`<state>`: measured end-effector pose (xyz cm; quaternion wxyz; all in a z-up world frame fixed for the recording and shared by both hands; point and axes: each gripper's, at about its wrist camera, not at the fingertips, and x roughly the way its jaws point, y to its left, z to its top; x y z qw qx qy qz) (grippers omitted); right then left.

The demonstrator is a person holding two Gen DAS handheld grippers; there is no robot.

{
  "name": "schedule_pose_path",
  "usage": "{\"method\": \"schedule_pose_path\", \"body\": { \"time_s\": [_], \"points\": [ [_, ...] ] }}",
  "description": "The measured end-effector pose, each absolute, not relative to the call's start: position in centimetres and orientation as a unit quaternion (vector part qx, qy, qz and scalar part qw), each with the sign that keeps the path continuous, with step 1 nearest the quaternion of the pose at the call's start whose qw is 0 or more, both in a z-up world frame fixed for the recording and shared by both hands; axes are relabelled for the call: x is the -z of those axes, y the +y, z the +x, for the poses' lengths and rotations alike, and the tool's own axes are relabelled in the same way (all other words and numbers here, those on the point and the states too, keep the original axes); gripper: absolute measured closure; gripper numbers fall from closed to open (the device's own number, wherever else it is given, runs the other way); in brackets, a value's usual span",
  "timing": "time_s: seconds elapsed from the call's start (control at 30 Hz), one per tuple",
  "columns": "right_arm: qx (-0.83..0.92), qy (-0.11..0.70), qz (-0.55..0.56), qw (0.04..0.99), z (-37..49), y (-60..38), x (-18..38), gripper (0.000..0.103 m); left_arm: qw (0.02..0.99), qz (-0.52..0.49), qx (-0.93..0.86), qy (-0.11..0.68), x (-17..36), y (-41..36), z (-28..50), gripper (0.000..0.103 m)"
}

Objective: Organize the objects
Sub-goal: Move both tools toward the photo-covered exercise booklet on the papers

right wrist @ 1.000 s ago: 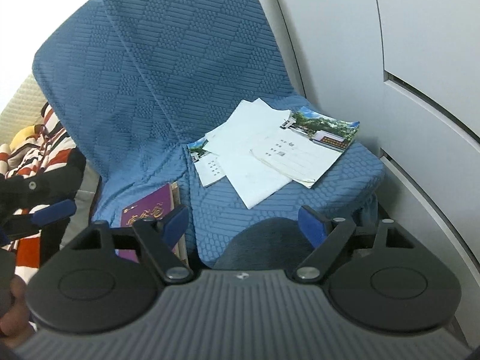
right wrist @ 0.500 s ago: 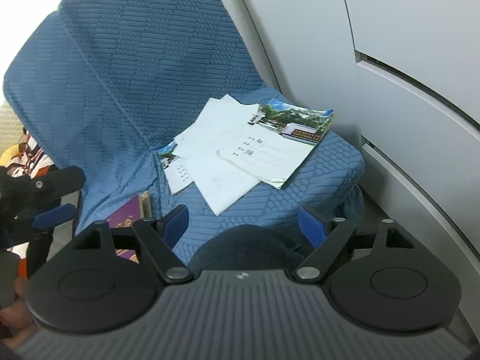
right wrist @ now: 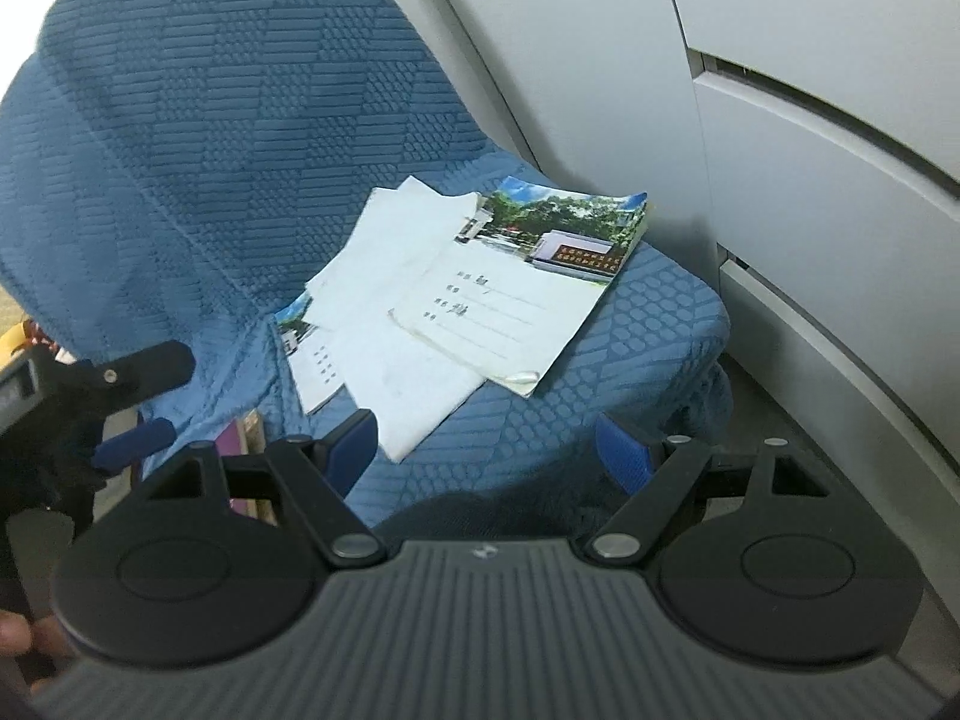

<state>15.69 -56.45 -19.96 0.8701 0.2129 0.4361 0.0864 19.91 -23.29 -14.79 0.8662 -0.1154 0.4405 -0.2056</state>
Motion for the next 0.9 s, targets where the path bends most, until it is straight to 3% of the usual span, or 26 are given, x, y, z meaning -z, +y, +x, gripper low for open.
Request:
{"method": "schedule_pose_path", "body": {
  "time_s": [0.2,0.5,0.73,0.8,0.9],
  "points": [
    [-0.064,0.45,0.254,0.854,17.7,-57.7,22.6,0.022,0.854,-0.139,0.194,0.462,17.9,-23.9,22.5,0.013],
    [-0.049,0.468,0.299,0.83,20.6,-59.0,25.7,0.053,0.836,-0.153,0.209,0.484,22.5,-25.8,27.2,0.041],
    [-0.051,0.49,0.332,0.804,22.9,-58.9,28.0,0.063,0.831,-0.12,0.223,0.495,25.8,-28.0,31.2,0.047],
    [-0.052,0.492,0.331,0.803,23.5,-58.6,28.3,0.064,0.828,-0.119,0.232,0.497,26.7,-28.4,32.0,0.053],
    [-0.059,0.49,0.321,0.808,24.5,-58.0,28.7,0.073,0.838,-0.105,0.239,0.48,27.4,-28.9,33.0,0.054]
  ]
}}
